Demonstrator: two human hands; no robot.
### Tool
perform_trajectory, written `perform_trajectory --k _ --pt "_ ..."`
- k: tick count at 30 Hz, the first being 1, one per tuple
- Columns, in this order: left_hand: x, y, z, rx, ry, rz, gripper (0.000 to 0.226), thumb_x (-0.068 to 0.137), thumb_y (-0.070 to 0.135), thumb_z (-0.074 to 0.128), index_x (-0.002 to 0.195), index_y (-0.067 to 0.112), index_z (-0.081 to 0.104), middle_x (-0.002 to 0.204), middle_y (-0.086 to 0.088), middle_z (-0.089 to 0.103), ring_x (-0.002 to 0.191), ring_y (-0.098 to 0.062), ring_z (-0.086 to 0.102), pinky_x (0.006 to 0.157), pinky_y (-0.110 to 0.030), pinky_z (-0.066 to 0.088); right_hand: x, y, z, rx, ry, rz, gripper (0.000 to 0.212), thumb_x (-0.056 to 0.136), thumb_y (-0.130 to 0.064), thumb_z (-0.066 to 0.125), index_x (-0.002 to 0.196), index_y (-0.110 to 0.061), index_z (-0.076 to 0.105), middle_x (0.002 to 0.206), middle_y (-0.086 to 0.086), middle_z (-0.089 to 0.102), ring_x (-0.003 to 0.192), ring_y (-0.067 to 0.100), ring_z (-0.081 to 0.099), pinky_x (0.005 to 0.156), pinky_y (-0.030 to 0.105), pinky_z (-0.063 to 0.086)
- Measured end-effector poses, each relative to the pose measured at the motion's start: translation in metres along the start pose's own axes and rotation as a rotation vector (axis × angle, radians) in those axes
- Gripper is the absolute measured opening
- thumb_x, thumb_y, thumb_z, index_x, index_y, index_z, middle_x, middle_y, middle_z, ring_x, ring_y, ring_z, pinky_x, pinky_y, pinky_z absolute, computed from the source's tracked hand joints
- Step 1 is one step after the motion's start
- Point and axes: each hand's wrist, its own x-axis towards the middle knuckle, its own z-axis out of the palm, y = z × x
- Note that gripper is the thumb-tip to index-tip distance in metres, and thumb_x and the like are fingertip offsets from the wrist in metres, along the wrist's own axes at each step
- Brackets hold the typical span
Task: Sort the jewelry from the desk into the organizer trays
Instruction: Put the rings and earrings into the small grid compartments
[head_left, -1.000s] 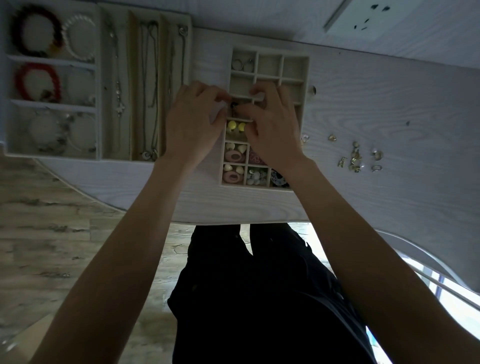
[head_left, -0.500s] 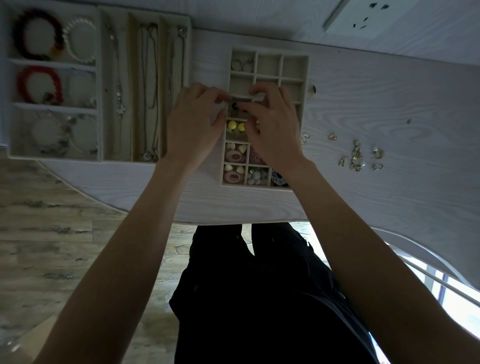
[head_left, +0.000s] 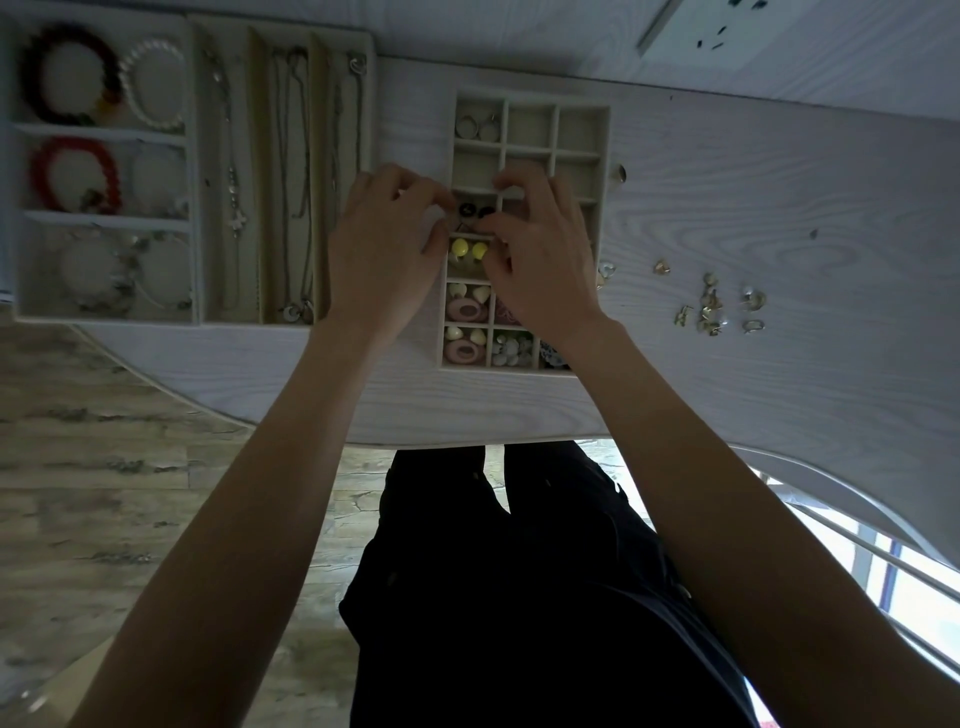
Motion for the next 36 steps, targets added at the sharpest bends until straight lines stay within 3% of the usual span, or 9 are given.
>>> perform_trajectory --k 7,15,27,32,36 --pt "0.000 0.004 0.001 0.117 0.041 0.088 0.019 0.089 0.023 0.054 0.094 0.013 0.069 0.102 -0.008 0.060 0.097 -0.029 0.054 0.066 -0.028 0.039 -0.001 -0.001 -0.002 0.014 0.013 0.016 0.032 0.078 -0.018 0.043 0.085 -0.011 0.074 0.115 0.010 0.059 0.105 0.028 0.052 0.089 0.037 0.045" --pt "0.006 0.007 0.004 0.152 -0.016 0.111 0.022 0.089 0.021 0.053 0.095 0.012 0.072 0.109 -0.008 0.059 0.103 -0.032 0.051 0.077 -0.038 0.042 0.001 -0.001 -0.003 -0.014 -0.032 0.023 0.040 0.079 -0.023 0.038 0.086 -0.015 0.076 0.121 0.012 0.056 0.111 0.029 0.048 0.093 0.040 0.044" --pt "0.001 0.001 0.009 0.133 -0.035 0.087 0.028 0.092 0.024 0.047 0.105 0.017 0.070 0.112 -0.007 0.058 0.104 -0.031 0.050 0.079 -0.033 0.041 -0.001 0.001 0.001 -0.013 -0.022 0.005 0.024 0.079 -0.017 0.052 0.086 -0.015 0.075 0.123 0.012 0.055 0.110 0.030 0.049 0.089 0.041 0.045" --pt "-0.002 0.004 0.007 0.111 -0.046 0.064 0.027 0.091 0.021 0.048 0.107 0.015 0.069 0.112 -0.008 0.057 0.104 -0.029 0.050 0.080 -0.032 0.043 -0.008 0.008 -0.008 0.100 0.091 -0.016 0.025 0.081 -0.014 0.049 0.088 -0.014 0.073 0.117 0.010 0.059 0.104 0.028 0.052 0.087 0.035 0.043" --pt "-0.005 0.013 0.001 0.023 -0.023 0.033 0.024 0.090 0.017 0.051 0.107 0.014 0.068 0.111 -0.009 0.058 0.105 -0.027 0.051 0.077 -0.031 0.044 -0.031 0.033 -0.029 0.139 0.259 0.090 0.018 0.080 -0.004 0.058 0.090 -0.011 0.071 0.098 0.007 0.065 0.092 0.021 0.053 0.079 0.025 0.039"
